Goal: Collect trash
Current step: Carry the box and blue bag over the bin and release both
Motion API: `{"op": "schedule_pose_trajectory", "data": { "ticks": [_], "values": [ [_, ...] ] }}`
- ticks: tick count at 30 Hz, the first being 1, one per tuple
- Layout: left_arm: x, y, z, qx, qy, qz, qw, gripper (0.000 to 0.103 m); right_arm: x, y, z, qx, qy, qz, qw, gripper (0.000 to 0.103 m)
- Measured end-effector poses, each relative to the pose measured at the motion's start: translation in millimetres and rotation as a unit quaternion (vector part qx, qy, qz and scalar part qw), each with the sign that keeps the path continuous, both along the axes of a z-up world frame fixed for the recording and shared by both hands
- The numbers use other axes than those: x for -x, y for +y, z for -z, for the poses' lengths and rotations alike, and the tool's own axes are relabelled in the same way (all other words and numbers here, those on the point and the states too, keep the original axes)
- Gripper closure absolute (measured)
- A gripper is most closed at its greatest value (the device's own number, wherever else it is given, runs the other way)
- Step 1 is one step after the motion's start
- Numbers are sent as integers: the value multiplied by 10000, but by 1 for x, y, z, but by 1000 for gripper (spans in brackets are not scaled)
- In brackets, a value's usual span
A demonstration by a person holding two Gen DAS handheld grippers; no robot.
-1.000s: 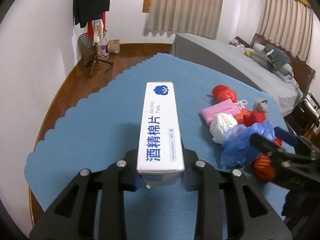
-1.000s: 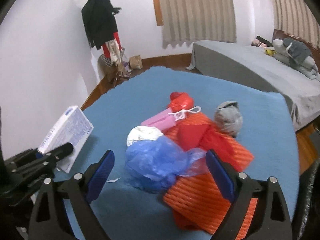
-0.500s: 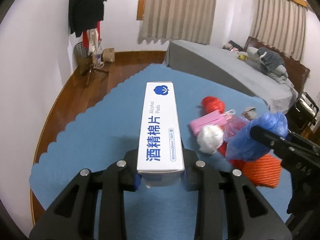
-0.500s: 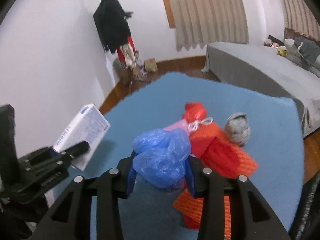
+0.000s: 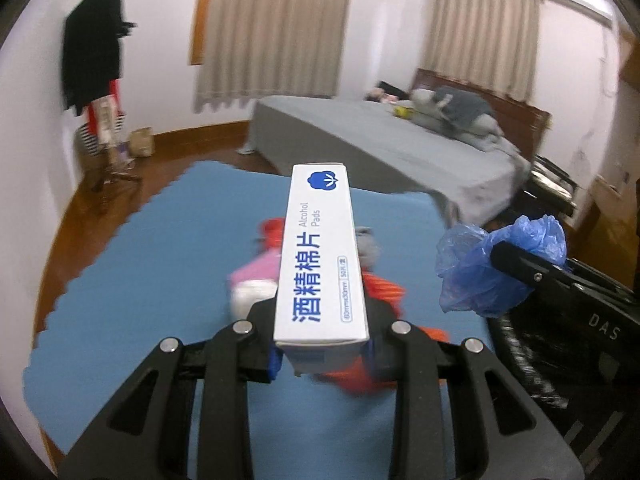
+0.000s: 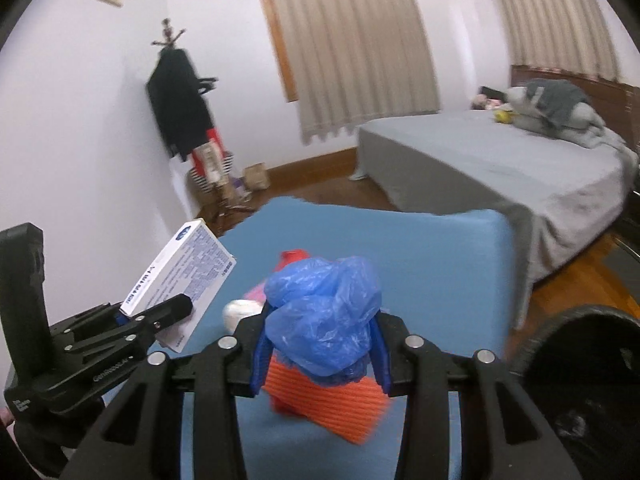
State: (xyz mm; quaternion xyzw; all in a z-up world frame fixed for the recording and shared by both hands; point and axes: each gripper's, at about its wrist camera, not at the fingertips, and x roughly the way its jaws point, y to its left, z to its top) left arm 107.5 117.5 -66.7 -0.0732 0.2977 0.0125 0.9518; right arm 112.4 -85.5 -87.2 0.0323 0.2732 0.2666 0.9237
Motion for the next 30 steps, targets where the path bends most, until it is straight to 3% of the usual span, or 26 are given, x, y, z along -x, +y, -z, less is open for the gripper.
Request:
{"op": "schedule_pose_trajectory", "data": {
  "ticks": [9,17,24,27,30],
  "values": [
    [-18,-101,4,88,-50,1126,9936,74,2,-110,7,168,79,1221,9923,62],
    [-33,-202,11,214,21,2109,9773,74,8,-190,28,290,277,2117,9765,62],
    [-49,-262,32,248,229,2634,9641,74,7,-241,52,345,480,2542,9654,57],
    [-58,-279,42,338,398,2818,9580,69,6,-252,59,365,537,2645,9622,48],
    [-62,-285,47,377,432,2881,9559,52,12,-262,62,342,528,2782,9585,38]
  ]
}}
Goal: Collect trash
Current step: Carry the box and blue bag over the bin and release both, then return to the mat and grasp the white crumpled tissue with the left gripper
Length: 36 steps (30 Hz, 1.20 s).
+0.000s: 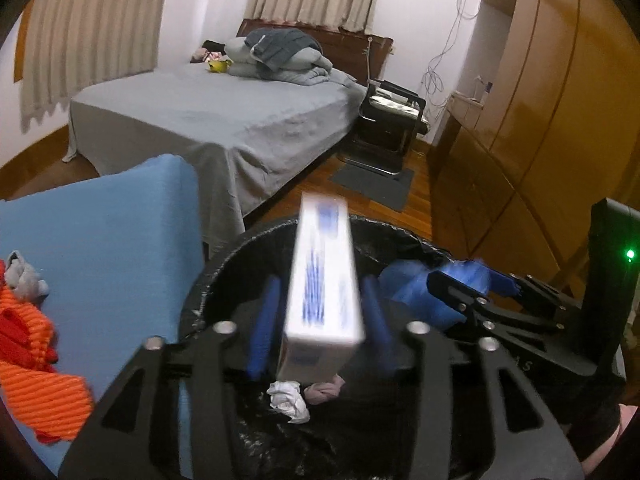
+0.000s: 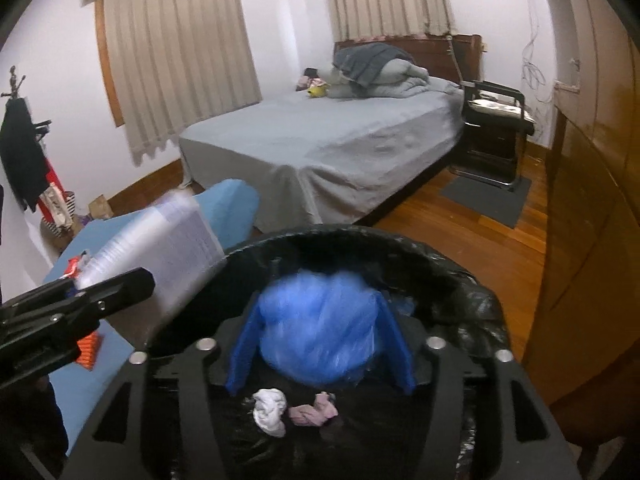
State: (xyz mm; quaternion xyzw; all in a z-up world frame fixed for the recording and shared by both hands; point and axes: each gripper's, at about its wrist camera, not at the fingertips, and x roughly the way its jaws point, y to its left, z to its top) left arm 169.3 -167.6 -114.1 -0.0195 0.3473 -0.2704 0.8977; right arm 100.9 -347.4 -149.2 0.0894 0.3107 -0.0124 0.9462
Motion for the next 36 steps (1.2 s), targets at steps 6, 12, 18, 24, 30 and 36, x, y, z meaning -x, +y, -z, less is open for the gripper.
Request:
{"op": "schedule_pose_trajectory", "data": {
  "ticks": [6,12,18,24,30,36],
  "values": [
    [0,5,-6,-50,-115,-103,9999,40,8,-9,0,16,-63,130,9999,21],
    [9,39,-19,-199,-390,-450,9980,22,14,1,-7,-33,-146,145,9998,6],
    [20,94,-32,-328,-573,-999,9928,13,12,35,-14,-151,-177,-189,9996,6],
    [35,158,-37,-523,-686,-1672,9821,13,3,92,-18,-183,-223,-722,9970,6],
    [47,233,-33,-634,-667,-2473,9646,13,-10,153,-11,-114,-178,-1243,9920,6],
    [44,299,-20,-780,-526,-3080,9467,13,-32,212,0,-93,-50,-1637,9865,6]
  ]
}}
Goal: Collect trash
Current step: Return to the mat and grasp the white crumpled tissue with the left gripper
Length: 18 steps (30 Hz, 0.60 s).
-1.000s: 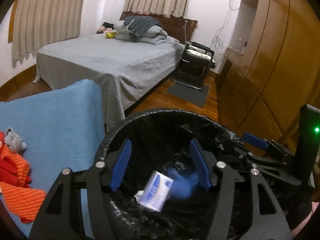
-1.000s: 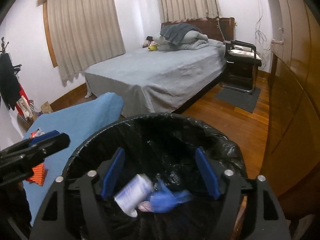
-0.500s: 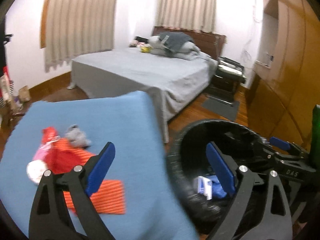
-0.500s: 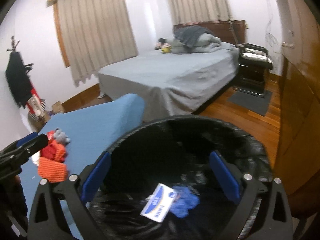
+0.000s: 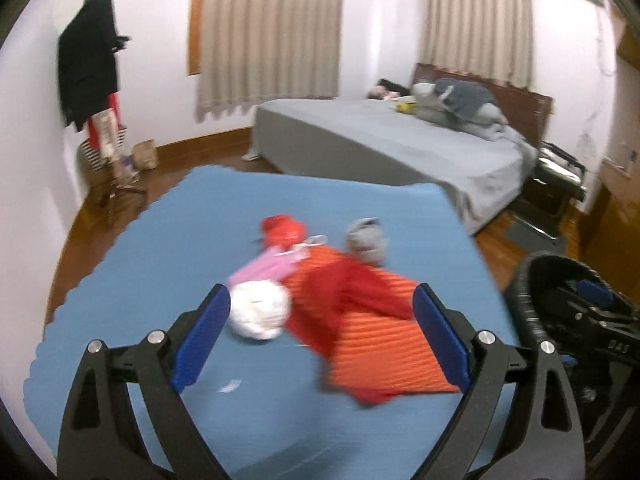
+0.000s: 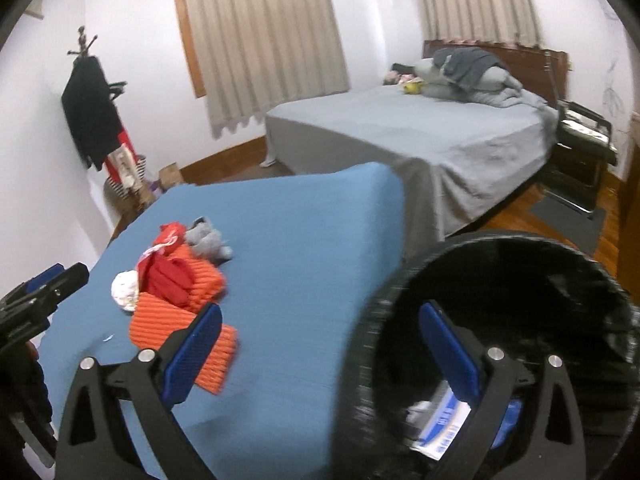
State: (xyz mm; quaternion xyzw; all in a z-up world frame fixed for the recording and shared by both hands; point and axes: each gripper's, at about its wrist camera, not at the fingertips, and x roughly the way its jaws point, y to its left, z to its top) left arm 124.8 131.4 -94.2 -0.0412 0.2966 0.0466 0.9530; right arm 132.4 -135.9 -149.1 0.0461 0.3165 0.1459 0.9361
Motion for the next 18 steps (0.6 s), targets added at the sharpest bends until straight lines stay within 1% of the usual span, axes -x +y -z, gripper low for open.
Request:
{"op": "schedule_pose_trajectory", "data": {
  "ticks": [5,10,18],
  "values": [
    [-12,40,20,84,221,-332,9992,14,-15,36,7,52,41,-207,9998,6],
    [-26,62,39,215,475,-498,9974,20,-26,59,16,120,90,-309,9994,6],
    [-49,67,61,362,718,-437,9958,22,-38,75,26,181,236,-381,9988,6]
  ]
}}
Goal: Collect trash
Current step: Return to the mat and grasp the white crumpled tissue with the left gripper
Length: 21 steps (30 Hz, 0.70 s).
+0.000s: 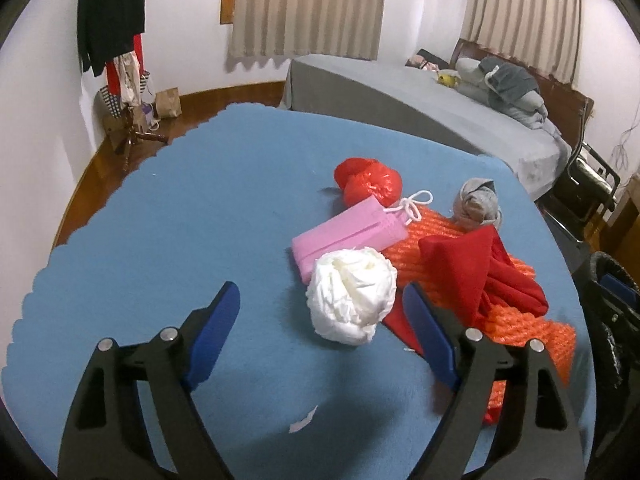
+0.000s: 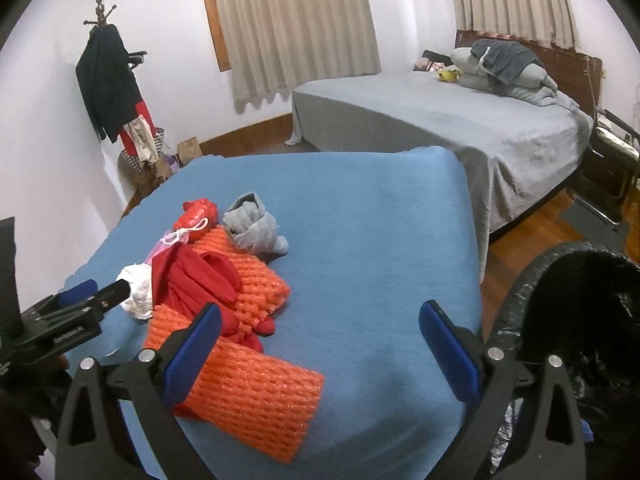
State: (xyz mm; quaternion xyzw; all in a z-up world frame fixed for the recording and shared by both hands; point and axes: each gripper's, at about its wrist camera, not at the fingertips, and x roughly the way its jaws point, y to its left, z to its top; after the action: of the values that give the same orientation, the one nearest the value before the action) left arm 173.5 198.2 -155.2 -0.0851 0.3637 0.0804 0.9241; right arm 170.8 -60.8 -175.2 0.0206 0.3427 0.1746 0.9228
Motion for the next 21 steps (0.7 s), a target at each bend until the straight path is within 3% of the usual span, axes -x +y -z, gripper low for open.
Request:
{"op": "schedule_pose_trajectory", "data": {
  "ticks": [5,8,10,12,21],
  "values": [
    [-14,3,7,44,101,20,9999,30,0,4,1,32,-9,-19,10000,6],
    [-21,4,15,229,251,131,9993,46,-2,6,0,29,-4,-32,10000,6],
    [-23,2,17,330,274,257,9987,63,-1,7,-1,27,-15,-50,10000,6],
    [-22,-2,14,253,212,318,9989,68,-2,11,-3,20,-31,-75,10000,6],
    [5,11,-16,324,-207,199,9991,71,-2,37,-11,-60,-110,-349,9993,6]
  ]
}}
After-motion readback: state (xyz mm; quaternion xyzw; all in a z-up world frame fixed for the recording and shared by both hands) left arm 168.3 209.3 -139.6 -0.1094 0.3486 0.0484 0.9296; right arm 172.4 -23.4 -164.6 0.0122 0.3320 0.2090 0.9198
